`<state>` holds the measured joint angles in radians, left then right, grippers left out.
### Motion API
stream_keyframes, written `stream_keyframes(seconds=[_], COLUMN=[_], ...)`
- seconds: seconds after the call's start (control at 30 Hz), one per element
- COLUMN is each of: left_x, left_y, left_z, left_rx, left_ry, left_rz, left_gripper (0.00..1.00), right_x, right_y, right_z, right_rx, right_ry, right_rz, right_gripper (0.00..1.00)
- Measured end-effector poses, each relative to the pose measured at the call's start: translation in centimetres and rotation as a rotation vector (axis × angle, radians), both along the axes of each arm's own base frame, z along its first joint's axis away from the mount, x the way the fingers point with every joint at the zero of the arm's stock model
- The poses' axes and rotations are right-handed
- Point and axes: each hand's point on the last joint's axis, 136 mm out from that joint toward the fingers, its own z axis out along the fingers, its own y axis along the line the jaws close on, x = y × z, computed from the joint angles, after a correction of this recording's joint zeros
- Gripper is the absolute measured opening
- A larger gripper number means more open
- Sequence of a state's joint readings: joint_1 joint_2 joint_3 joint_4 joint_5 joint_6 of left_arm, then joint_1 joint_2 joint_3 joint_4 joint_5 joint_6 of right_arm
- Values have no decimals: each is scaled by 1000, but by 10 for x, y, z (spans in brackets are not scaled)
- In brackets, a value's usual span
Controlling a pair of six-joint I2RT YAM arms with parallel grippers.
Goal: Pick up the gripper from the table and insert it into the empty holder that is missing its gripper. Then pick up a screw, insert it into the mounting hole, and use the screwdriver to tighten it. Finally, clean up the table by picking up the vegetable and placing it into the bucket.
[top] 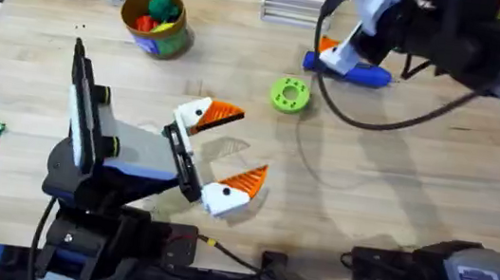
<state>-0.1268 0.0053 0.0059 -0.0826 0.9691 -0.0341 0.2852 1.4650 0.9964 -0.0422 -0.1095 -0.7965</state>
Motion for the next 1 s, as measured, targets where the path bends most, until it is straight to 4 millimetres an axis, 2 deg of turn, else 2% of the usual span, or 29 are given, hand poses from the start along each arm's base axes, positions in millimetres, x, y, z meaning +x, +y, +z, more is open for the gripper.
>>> stream_keyframes(seconds=[0.03, 0.07, 0.23, 0.27, 0.3, 0.43, 0.47, 0.5, 0.57, 0.77, 0.93, 1.0], left_x=[0, 0, 0, 0, 0, 0, 0, 0, 0, 2, 18, 28], left_y=[0, 0, 0, 0, 0, 0, 0, 0, 0, 1, 12, 22], left_z=[0, 0, 0, 0, 0, 0, 0, 0, 0, 0, 4, 12], left_rx=[0, 0, 0, 2, 2, 2, 2, 0, 0, 1, 8, 16], left_ry=[0, 1, 0, -4, -4, -3, -3, 0, 0, -2, 0, 6], left_rz=[0, 0, 0, 0, 0, 0, 0, 0, 0, 12, 133, 222], left_gripper=[992, 930, 126, 36, 87, 733, 870, 960, 990, 993, 992, 992], right_x=[-2, -3, -13, -15, -18, -26, -28, -29, -30, -31, -31, -31], right_y=[0, -1, -3, -4, -5, -6, -6, -7, -7, -7, -7, -7], right_z=[9, 19, 57, 63, 71, 93, 97, 100, 103, 102, 101, 101], right_rx=[28, 58, 201, 230, 267, 434, 470, 505, 571, 739, 810, 822], right_ry=[-10, -21, -53, -55, -58, -35, -27, -17, 9, 103, 142, 148], right_rz=[-16, -32, -100, -114, -131, -202, -219, -235, -270, -368, -408, -415], right_gripper=[992, 992, 992, 993, 992, 993, 992, 991, 994, 994, 993, 993])
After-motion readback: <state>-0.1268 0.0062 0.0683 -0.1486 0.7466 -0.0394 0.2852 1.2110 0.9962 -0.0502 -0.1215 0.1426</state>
